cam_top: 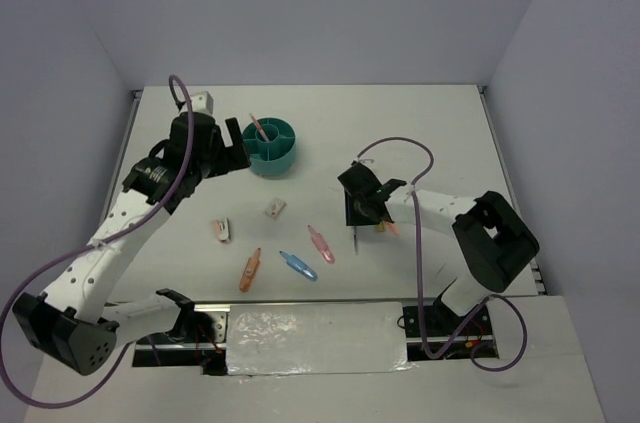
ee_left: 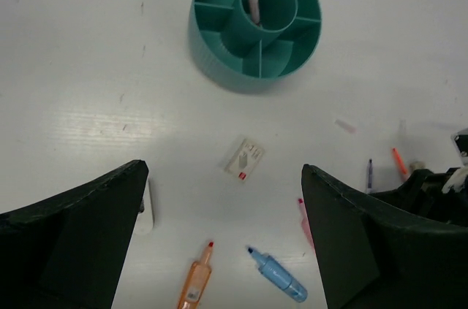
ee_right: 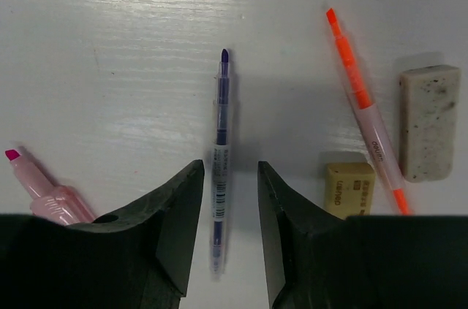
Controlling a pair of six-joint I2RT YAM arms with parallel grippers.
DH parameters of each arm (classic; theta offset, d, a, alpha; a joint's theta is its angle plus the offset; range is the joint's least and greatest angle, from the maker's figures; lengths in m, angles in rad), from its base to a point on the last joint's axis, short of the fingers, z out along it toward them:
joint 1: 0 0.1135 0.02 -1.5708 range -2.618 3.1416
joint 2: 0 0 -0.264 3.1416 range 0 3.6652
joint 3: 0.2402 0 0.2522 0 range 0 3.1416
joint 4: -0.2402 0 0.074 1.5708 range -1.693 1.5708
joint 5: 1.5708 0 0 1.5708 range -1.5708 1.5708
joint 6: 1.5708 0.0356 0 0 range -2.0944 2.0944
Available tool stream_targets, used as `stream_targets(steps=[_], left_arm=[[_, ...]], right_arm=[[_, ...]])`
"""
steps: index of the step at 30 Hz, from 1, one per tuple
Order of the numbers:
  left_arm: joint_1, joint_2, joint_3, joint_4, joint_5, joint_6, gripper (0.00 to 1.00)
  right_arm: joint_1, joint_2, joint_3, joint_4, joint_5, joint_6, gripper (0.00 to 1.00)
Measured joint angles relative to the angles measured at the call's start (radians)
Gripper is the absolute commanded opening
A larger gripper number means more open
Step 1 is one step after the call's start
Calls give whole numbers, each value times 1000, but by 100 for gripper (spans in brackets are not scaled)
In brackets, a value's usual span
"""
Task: Sort the stationery into containers
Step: Pick up the pen from the center of the board, then close the pen cap on the pen.
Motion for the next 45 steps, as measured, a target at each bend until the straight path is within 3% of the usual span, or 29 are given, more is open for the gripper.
stream_targets(steps=[8,11,12,18,24,27,31,36,45], left_arm=[[-9,-67,-110,-55,8,21,99],[-16,-56,-125,-58,9,20,99],[-18,-48,-125,-57,9,19,99],[-107,26,-132,35,20,-19,99],[-252,347,-7,144,16,-174,99],[-296,518,102,136,-33,-309,95],[-318,719,277,90,-88,-509,85],[-335,875,403,-4,-154,-717,79],[-367,1075,650,-187,-204,-875,72]], right_arm=[[4,51,3,21,1,8,22],[12,54,4,29,10,16,1],[16,54,4,30,16,20,0],[31,-70,-85,72,-28,34,0],[13,-463,-114,18,11,14,0],[-39,-580,-99,-36,50,-3,0],[-64,-611,-97,-124,80,-20,0],[-66,-628,-97,-170,71,-40,0],[-67,-657,-112,-173,49,-76,0]])
